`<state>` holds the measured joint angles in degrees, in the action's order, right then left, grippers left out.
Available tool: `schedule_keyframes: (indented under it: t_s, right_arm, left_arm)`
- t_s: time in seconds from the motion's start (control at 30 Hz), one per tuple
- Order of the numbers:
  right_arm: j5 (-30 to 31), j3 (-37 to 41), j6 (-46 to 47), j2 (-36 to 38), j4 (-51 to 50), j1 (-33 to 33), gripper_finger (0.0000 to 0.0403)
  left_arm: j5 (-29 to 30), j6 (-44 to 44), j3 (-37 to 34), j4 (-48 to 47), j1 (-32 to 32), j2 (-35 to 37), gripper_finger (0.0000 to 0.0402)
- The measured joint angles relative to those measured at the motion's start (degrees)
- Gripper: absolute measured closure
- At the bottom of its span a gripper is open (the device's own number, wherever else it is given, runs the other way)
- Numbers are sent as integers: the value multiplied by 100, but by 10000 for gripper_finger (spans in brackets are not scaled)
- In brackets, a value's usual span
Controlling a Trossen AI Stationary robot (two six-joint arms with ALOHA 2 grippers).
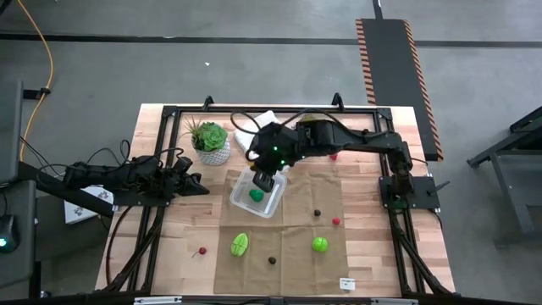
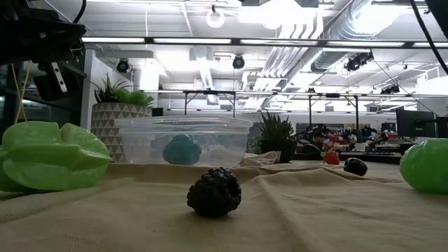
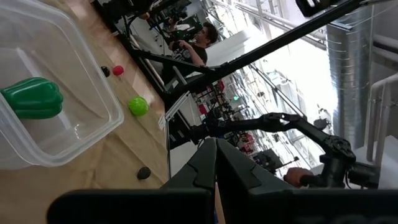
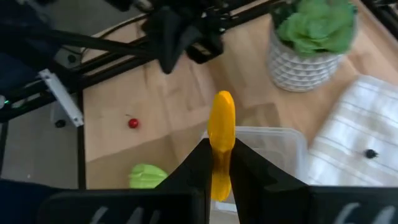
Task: Pick and placing Produce into tupperware
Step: Put the yellow corn into transparent bin
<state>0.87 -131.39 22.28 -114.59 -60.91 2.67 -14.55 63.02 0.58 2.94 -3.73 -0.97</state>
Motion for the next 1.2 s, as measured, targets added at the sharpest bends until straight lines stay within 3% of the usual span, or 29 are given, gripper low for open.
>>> schedule_keyframes:
  t_s: [0.53, 0.8, 1.2]
  right_arm:
    - [216, 0, 534, -20, 166, 287, 375]
    - [205, 0, 935, -358, -478, 187, 375]
    - [-134, 0, 1084, -544, -624, -130, 393]
  left_arm:
    - [-2, 4, 1, 2, 0, 0, 401]
    - [0, 4, 2, 0, 0, 0, 401]
    - [-2, -31, 1, 1, 2, -2, 401]
